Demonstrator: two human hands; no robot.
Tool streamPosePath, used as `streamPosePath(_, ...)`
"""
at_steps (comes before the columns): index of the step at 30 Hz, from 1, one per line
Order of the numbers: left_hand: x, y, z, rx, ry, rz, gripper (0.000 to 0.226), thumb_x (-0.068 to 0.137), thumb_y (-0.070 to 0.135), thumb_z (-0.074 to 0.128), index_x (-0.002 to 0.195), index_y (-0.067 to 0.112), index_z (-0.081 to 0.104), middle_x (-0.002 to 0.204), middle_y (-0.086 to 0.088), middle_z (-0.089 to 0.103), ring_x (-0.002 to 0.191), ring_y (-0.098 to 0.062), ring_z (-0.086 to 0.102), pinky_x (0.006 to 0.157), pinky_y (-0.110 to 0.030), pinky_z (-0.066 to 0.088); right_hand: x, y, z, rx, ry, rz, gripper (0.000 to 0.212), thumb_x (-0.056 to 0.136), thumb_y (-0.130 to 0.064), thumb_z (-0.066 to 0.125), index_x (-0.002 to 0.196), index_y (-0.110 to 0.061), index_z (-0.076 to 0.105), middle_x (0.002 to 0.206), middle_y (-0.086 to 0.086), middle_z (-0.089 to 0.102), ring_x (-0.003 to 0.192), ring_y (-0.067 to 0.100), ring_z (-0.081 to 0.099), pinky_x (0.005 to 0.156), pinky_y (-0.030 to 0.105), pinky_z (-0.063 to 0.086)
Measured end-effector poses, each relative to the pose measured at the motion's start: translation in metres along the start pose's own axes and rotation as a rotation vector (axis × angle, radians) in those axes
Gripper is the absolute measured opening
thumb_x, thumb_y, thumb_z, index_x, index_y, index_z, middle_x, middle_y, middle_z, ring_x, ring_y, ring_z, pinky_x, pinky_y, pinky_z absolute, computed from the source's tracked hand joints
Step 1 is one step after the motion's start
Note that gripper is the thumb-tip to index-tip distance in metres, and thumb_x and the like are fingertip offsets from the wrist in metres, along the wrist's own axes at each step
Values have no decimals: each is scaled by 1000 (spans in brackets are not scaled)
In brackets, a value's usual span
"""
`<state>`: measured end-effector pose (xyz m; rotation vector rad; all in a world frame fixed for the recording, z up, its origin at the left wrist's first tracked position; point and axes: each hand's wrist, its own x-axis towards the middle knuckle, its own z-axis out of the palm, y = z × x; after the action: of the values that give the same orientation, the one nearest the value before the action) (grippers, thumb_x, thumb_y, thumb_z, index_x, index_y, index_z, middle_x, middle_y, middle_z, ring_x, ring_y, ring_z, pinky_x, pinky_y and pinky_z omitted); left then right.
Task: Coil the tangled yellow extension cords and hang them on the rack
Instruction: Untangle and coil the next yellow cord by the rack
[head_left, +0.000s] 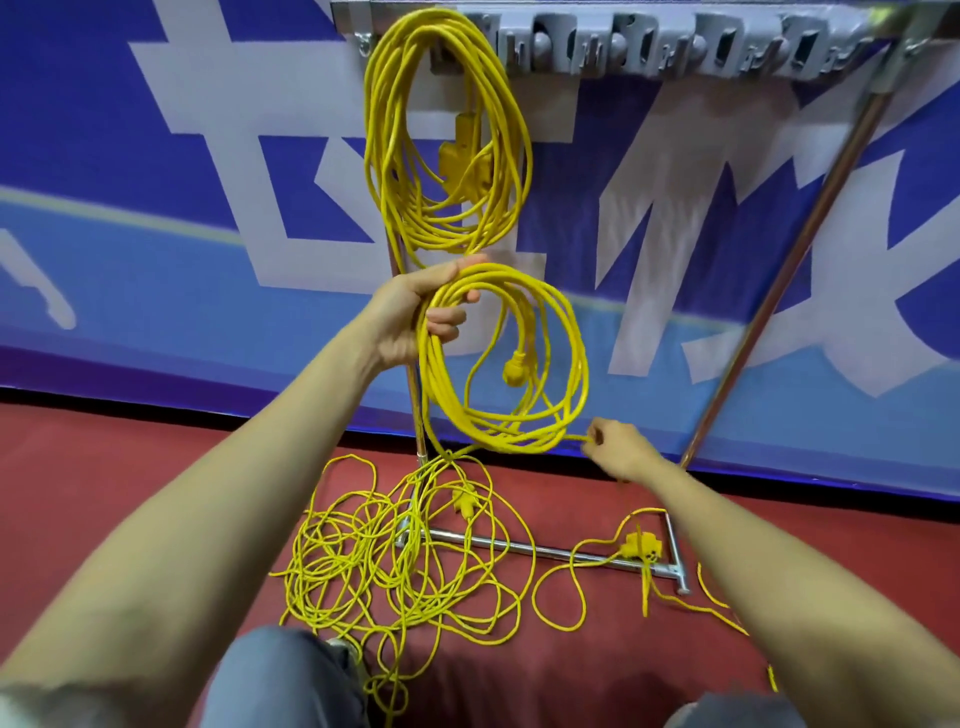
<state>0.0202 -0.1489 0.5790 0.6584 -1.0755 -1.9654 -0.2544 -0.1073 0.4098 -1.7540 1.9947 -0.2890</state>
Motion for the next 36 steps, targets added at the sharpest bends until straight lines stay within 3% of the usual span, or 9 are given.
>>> streamPosePath(3, -5, -2, -4, 22, -48, -22, 36, 90, 21, 43, 122, 13, 57, 74, -6, 57, 36, -2, 34, 35, -11, 24, 6, -4, -14, -148, -2, 36, 6, 88, -26, 50, 88, -20, 50, 108, 14, 61, 103, 32, 57, 76, 33, 41)
streamPosePath(7, -8, 3, -9, -1, -101, -20, 34, 87, 21, 52, 114, 14, 70, 76, -7, 57, 36, -2, 35, 35, -12, 25, 7, 4, -16, -221, -36, 79, 25, 93, -29, 46, 111, -12, 51, 120, 17, 58, 110, 34, 55, 81, 35, 43)
streamPosePath(11, -6, -1, 0, 210, -50, -42, 35, 91, 19, 43, 121, 14, 59, 73, -5, 56, 37, -3, 32, 36, -13, 21, 6, 5, -21, -67, -114, 143, 42, 90, -48, 55, 84, -7, 56, 96, 18, 67, 94, 32, 63, 68, 30, 43)
streamPosePath(14, -5, -12, 5, 394, 5, -12, 30, 99, 14, 37, 122, 11, 55, 69, -4, 57, 39, -5, 33, 36, -14, 23, 0, 0, -41, 199, -82, 243, 50, 81, -52, 66, 68, -5, 54, 62, 12, 63, 54, 23, 62, 51, 26, 47)
streamPosePath(20, 6, -65, -4, 469, 325, 275, 30, 104, 16, 38, 129, 8, 53, 67, 5, 58, 42, -4, 35, 42, -15, 27, -13, -42, -76, 1057, -242, 400, 20, 94, -14, 56, 75, -7, 54, 46, 2, 58, 36, 9, 55, 42, 24, 53)
streamPosePath(24, 8, -94, 10, 517, 425, 338, 30, 105, 16, 38, 133, 11, 48, 78, 0, 54, 42, 0, 36, 44, -13, 31, -25, -77, -95, 1488, -309, 319, 17, 92, 3, 39, 78, -3, 46, 74, 19, 61, 65, 25, 68, 77, 55, 51)
streamPosePath(29, 4, -97, 26, 440, 461, 391, 28, 105, 16, 37, 131, 14, 47, 79, -3, 51, 42, 1, 39, 43, -13, 30, -39, -101, -90, 1232, -372, 242, 25, 90, 10, 34, 75, -8, 44, 106, 7, 57, 96, 21, 55, 99, 63, 35)
streamPosePath(33, -2, -88, 26, 465, 426, 411, 25, 105, 16, 38, 127, 15, 50, 78, -3, 52, 43, 1, 39, 44, -12, 31, -34, -100, -93, 1453, -297, 296, 19, 88, 15, 42, 81, 1, 51, 97, 18, 51, 94, 30, 56, 69, 41, 59)
streamPosePath(36, -5, -86, 23, 536, 393, 389, 25, 104, 15, 39, 126, 14, 51, 79, -3, 53, 44, 0, 39, 45, -13, 31, -29, -98, -99, 1669, -230, 413, 12, 91, 8, 46, 81, 5, 53, 85, 20, 51, 82, 29, 55, 50, 23, 54)
